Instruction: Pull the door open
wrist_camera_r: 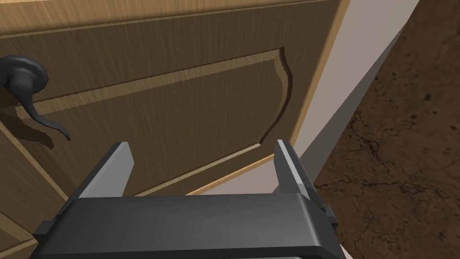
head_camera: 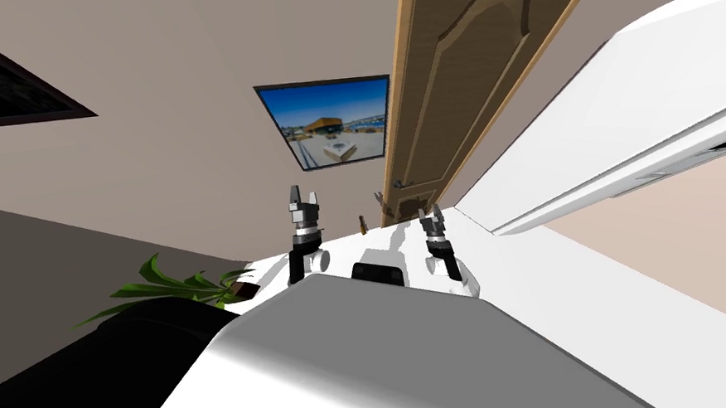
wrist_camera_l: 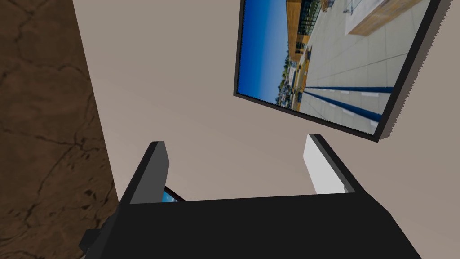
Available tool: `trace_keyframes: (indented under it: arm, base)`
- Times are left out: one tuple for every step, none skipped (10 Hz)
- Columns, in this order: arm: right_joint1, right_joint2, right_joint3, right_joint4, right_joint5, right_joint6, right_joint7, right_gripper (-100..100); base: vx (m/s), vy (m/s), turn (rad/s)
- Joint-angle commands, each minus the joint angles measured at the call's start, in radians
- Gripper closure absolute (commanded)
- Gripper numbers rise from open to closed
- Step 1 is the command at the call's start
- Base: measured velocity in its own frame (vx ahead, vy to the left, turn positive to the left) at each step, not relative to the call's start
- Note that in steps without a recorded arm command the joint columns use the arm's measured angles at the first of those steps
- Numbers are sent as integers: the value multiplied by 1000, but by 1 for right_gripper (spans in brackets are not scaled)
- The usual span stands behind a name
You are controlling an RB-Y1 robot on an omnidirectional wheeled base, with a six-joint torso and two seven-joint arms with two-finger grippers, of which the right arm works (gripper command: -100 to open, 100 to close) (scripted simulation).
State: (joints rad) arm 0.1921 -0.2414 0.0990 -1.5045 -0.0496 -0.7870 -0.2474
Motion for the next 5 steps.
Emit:
trace_keyframes:
  arm:
    - [-22,-15,10,50,2,-10,-10,-100]
    - [-22,-15,10,56,2,-10,-10,-100]
    - [-35,-25,16,90,3,-18,-17,-100]
    - [-48,-36,22,118,4,-26,-24,-100]
    - [-48,-36,22,127,4,-26,-24,-100]
  base:
    - [73,0,40]
    - [58,-4,16]
    - [53,2,28]
    - [89,-3,44]
    - [73,-7,15]
